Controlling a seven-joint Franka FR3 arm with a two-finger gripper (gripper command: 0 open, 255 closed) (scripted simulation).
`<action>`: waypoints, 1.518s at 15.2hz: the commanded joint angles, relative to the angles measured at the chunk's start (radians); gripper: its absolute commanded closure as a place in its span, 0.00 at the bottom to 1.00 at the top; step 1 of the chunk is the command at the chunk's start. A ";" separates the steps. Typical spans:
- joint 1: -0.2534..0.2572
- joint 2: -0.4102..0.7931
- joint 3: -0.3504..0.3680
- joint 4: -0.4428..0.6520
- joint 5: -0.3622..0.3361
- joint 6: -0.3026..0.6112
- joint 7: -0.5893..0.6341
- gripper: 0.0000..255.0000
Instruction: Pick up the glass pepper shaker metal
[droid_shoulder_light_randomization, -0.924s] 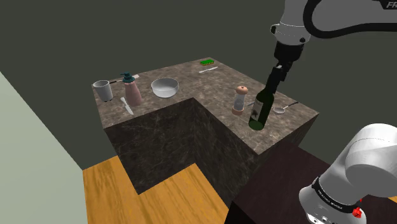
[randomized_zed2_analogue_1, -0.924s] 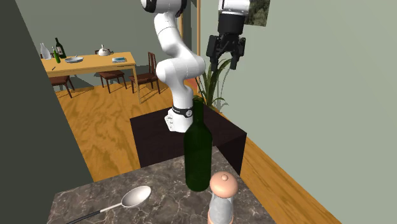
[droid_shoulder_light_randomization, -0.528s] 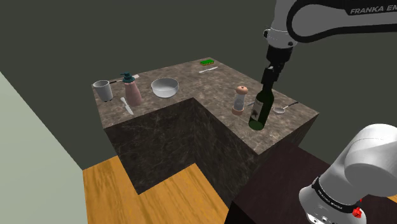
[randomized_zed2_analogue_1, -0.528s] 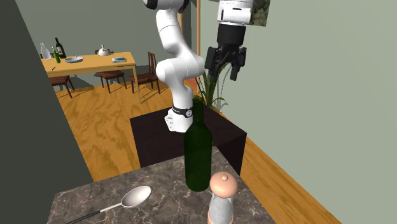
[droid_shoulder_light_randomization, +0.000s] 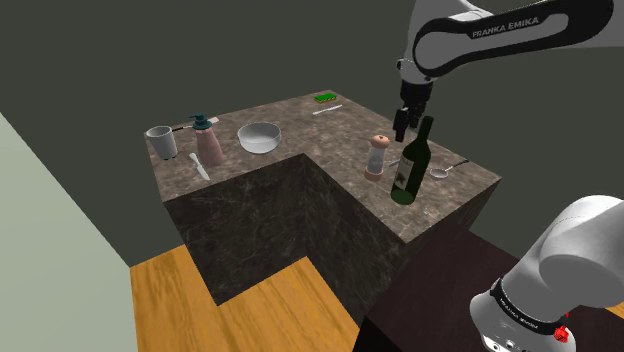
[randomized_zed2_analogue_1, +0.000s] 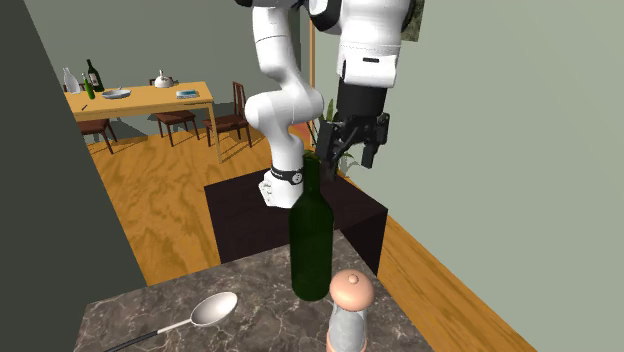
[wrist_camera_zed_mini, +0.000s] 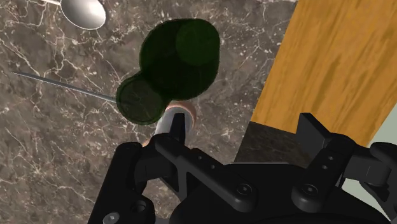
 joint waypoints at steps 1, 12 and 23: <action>-0.007 0.078 -0.023 0.041 0.006 0.036 -0.027 0.00; -0.056 0.464 -0.099 0.304 0.096 0.137 -0.168 0.00; -0.059 0.508 -0.098 0.253 0.105 0.231 -0.171 1.00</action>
